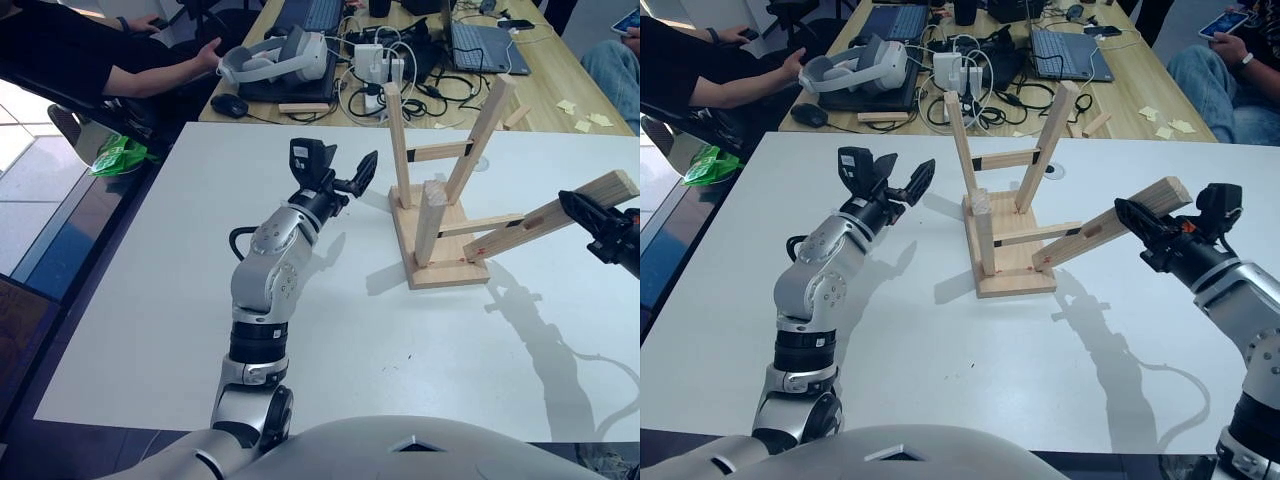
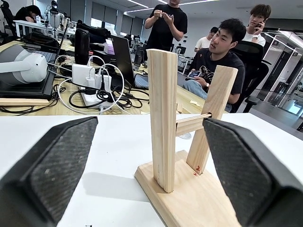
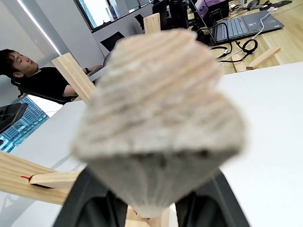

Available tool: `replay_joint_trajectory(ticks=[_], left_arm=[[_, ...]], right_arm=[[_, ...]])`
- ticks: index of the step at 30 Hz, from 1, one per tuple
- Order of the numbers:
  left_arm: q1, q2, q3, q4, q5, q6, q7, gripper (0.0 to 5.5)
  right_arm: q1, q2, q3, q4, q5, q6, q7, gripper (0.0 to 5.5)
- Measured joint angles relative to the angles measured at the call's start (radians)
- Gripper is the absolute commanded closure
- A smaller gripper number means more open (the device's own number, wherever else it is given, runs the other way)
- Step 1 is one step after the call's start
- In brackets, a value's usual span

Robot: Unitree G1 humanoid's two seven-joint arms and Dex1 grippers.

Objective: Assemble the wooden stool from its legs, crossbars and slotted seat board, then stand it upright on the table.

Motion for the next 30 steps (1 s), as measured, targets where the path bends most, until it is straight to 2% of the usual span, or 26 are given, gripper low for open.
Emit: replay_joint_trajectory(ticks=[6, 22, 30], left_arm=[[0.004, 0.001, -0.006, 0.003, 0.000, -0.011, 0.003, 1.39], [0.003, -0.001, -0.019, 0.016, 0.000, -0.017, 0.004, 1.39], [0.002, -0.003, -0.025, 0.016, 0.000, -0.018, 0.007, 1.39]], right_arm=[[-0.027, -0.016, 0.080, -0.010, -0.068, -0.017, -0.001, 4.50], [-0.102, 0.010, 0.079, 0.085, -0.064, 0.018, 0.007, 4.50], [-0.203, -0.063, 0.160, 0.209, -0.107, 0.041, 0.110, 4.50]])
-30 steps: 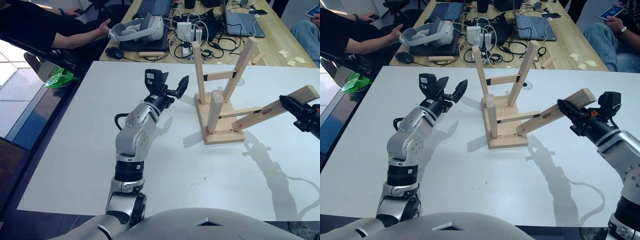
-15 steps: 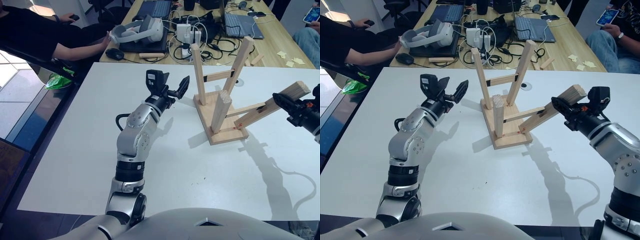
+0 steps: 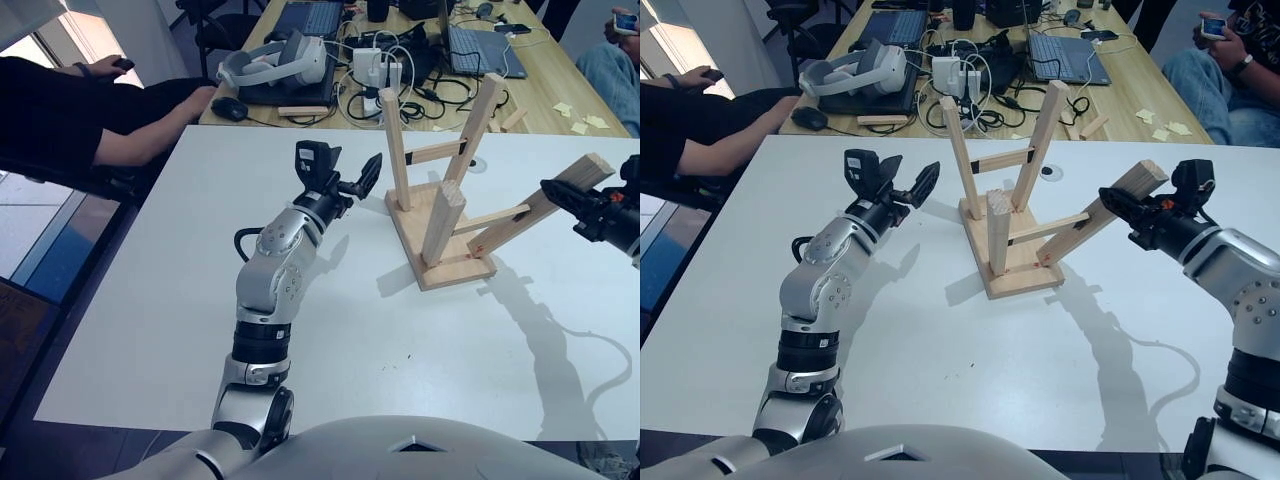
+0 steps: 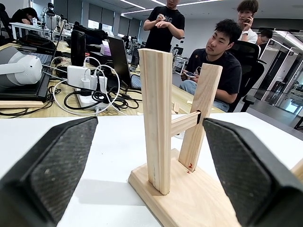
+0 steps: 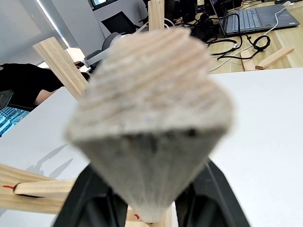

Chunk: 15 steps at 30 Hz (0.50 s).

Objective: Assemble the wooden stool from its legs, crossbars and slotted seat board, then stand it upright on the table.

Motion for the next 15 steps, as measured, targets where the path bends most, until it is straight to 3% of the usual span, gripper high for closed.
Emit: replay_joint_trajectory(ticks=[15], left_arm=[[-0.005, -0.006, -0.002, 0.008, 0.000, -0.004, 0.005, 1.39]], right_arm=[[-0.123, 0.008, 0.121, 0.013, -0.068, 0.047, -0.001, 4.50]])
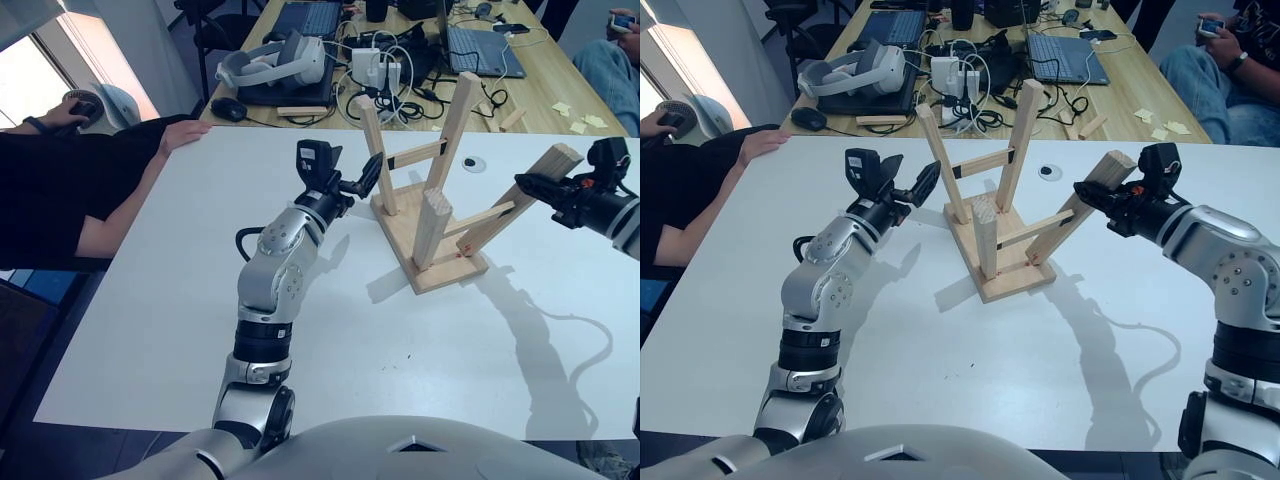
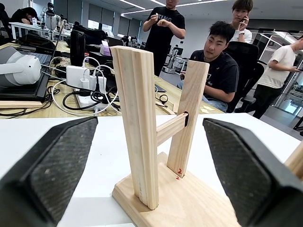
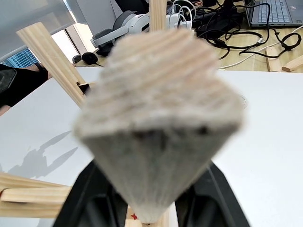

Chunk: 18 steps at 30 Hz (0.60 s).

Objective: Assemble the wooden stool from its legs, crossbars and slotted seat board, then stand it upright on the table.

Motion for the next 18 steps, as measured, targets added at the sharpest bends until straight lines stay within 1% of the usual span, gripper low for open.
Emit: replay_joint_trajectory(ticks=[7, 18], left_arm=[[-0.001, -0.001, 0.000, 0.001, 0.001, -0.001, 0.001, 1.39], [-0.001, 0.000, 0.000, 0.001, 0.001, -0.001, 0.002, 1.39]], right_arm=[[0.075, 0.021, -0.006, -0.048, -0.025, -0.104, 0.025, 4.50], [0.097, 0.053, -0.007, -0.061, -0.056, -0.142, 0.019, 4.50]])
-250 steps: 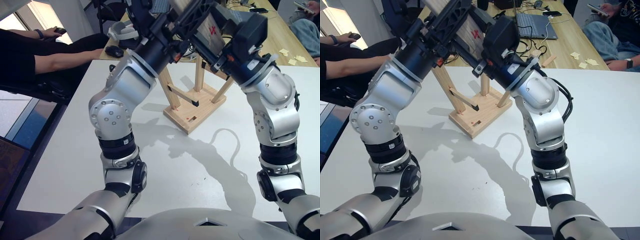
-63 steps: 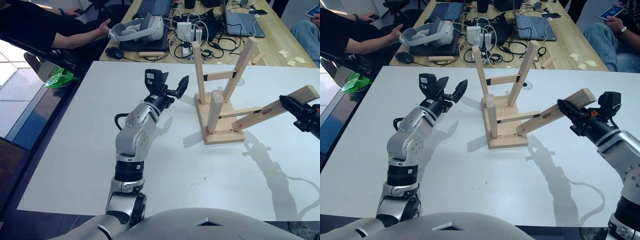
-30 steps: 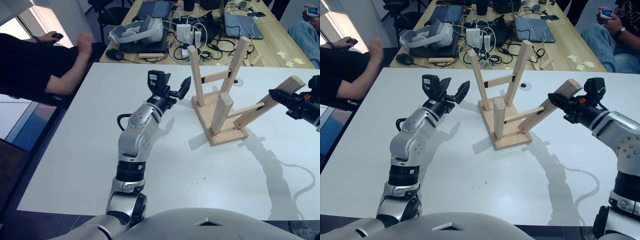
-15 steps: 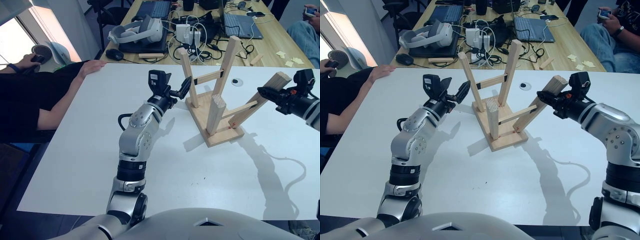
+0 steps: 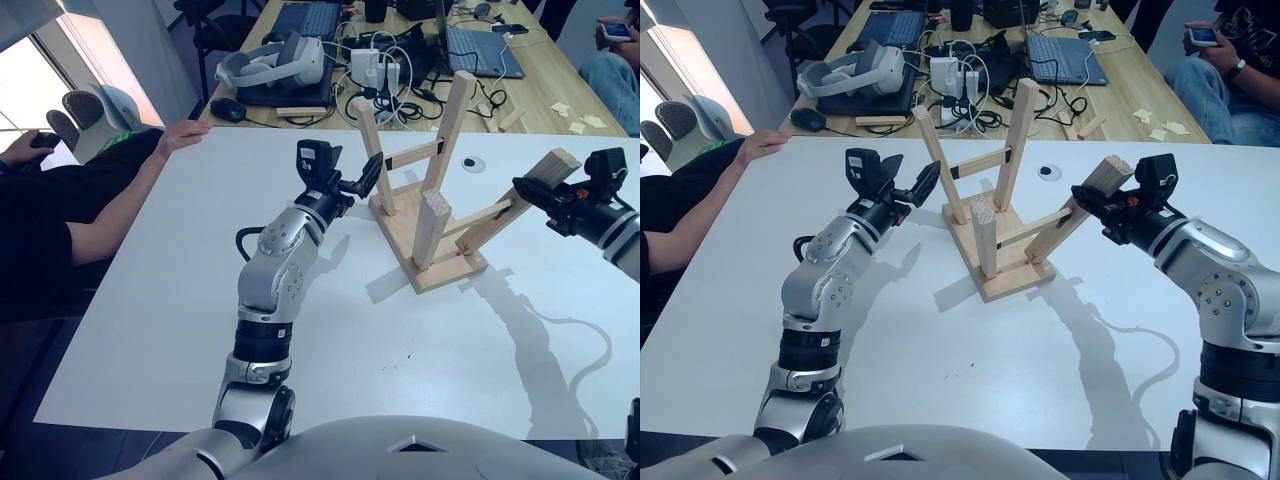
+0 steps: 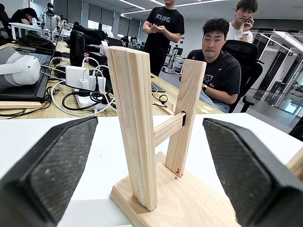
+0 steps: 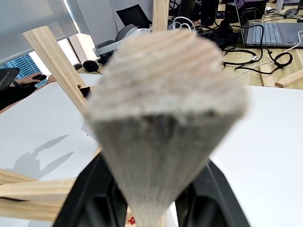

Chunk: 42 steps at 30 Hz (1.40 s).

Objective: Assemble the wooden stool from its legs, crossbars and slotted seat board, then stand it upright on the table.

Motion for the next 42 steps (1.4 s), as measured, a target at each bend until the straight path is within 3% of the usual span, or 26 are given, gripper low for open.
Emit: replay_joint_trajectory(ticks=[3, 4, 8, 16, 21, 24, 29, 34, 39, 42], left_arm=[[0.000, 0.000, 0.000, 0.000, 0.000, 0.000, 0.000, 1.39], [0.000, 0.001, 0.000, 0.000, 0.000, 0.000, 0.000, 1.39], [0.000, 0.004, 0.000, 0.000, 0.001, 0.000, 0.000, 1.39], [0.000, 0.006, -0.001, 0.000, 0.001, 0.001, 0.007, 1.39], [-0.002, 0.009, -0.001, 0.000, 0.000, 0.002, 0.006, 1.39], [-0.006, 0.010, -0.001, 0.003, 0.001, 0.002, 0.006, 1.39], [-0.014, 0.011, 0.000, 0.027, 0.001, 0.001, 0.004, 1.39], [-0.015, 0.016, -0.003, 0.029, 0.001, 0.000, -0.003, 1.39], [-0.014, 0.018, 0.019, 0.039, 0.006, -0.004, 0.028, 1.39], [-0.032, -0.004, 0.137, 0.083, 0.009, -0.050, 0.164, 1.39]], right_arm=[[0.008, 0.005, 0.005, -0.004, -0.018, -0.023, 0.000, 4.49], [0.014, 0.005, 0.011, -0.006, -0.030, -0.041, 0.004, 4.12], [0.055, -0.034, 0.093, -0.011, -0.145, -0.077, 0.013, 3.50], [0.037, -0.081, 0.153, -0.015, -0.256, -0.099, 0.023, 2.35], [0.045, 0.049, 0.080, -0.002, -0.238, -0.112, -0.045, 1.56], [0.019, 0.146, 0.005, 0.034, -0.201, -0.127, -0.092, 1.56], [-0.072, 0.189, -0.058, 0.042, -0.231, -0.249, -0.142, 1.56], [-0.234, 0.192, -0.018, -0.014, -0.386, -0.451, -0.186, 1.56], [-0.312, 0.184, 0.067, -0.067, -0.415, -0.494, -0.115, 2.43], [-0.239, 0.179, 0.113, -0.111, -0.350, -0.361, -0.052, 2.99]])
